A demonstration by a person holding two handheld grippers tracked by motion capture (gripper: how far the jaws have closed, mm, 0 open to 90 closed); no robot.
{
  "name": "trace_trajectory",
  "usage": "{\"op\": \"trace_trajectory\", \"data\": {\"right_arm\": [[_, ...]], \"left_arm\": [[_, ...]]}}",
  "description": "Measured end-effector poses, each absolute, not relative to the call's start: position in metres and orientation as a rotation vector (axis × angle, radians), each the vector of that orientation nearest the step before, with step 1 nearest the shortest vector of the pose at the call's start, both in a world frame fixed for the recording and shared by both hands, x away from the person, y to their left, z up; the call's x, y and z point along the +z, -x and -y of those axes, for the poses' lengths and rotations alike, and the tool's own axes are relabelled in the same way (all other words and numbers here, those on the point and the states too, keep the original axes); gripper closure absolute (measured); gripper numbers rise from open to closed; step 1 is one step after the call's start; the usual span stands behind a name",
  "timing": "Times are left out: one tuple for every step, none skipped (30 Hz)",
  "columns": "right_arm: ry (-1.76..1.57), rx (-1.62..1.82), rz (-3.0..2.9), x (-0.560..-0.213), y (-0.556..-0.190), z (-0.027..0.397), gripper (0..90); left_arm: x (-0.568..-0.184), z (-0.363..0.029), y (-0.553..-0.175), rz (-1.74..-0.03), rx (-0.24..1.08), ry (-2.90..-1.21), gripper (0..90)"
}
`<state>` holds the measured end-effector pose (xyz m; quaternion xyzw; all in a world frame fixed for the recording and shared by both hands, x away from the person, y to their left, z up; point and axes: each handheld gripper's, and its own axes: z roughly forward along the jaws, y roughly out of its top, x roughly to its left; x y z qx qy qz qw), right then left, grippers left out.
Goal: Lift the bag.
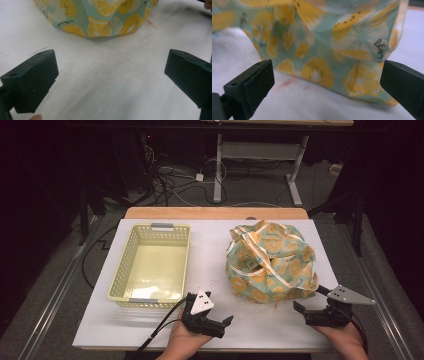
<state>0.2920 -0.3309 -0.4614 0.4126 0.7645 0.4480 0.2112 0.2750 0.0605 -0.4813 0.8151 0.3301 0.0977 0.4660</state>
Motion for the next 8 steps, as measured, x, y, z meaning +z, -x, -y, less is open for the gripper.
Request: {"op": "trace_trajectory", "data": {"right_arm": [[-1.149, 1.246, -2.119, -0.4628, -0.2924, 0.3302, 0.0], [-1.154, 1.245, -2.117, -0.4634, -0.2923, 0.3296, 0.0], [-1.149, 1.243, -2.108, -0.4637, -0.2922, 0.3293, 0.0], [-1.154, 1.241, -2.102, -0.4639, -0.2917, 0.3293, 0.0], [-1.158, 1.242, -2.099, -0.4641, -0.2914, 0.3295, 0.0], [-1.16, 1.244, -2.095, -0.4642, -0.2911, 0.3297, 0.0], [-1.151, 1.244, -2.095, -0.4645, -0.2912, 0.3304, 0.0], [-1.157, 1.243, -2.092, -0.4646, -0.2907, 0.3306, 0.0]], "left_arm": [[-0.4811, -0.0603, -0.275, -0.81, 0.24, -1.999, 0.0], [-0.4809, -0.0601, -0.2751, -0.81, 0.241, -2.0, 0.0], [-0.4809, -0.0599, -0.2753, -0.812, 0.242, -2.001, 0.0], [-0.4811, -0.0597, -0.2755, -0.816, 0.242, -2.002, 0.0], [-0.4814, -0.0597, -0.2759, -0.817, 0.246, -2.006, 0.0], [-0.4817, -0.0598, -0.2765, -0.819, 0.247, -2.011, 0.0], [-0.4819, -0.0597, -0.2768, -0.823, 0.247, -2.013, 0.0], [-0.4822, -0.0596, -0.2773, -0.829, 0.25, -2.016, 0.0]]}}
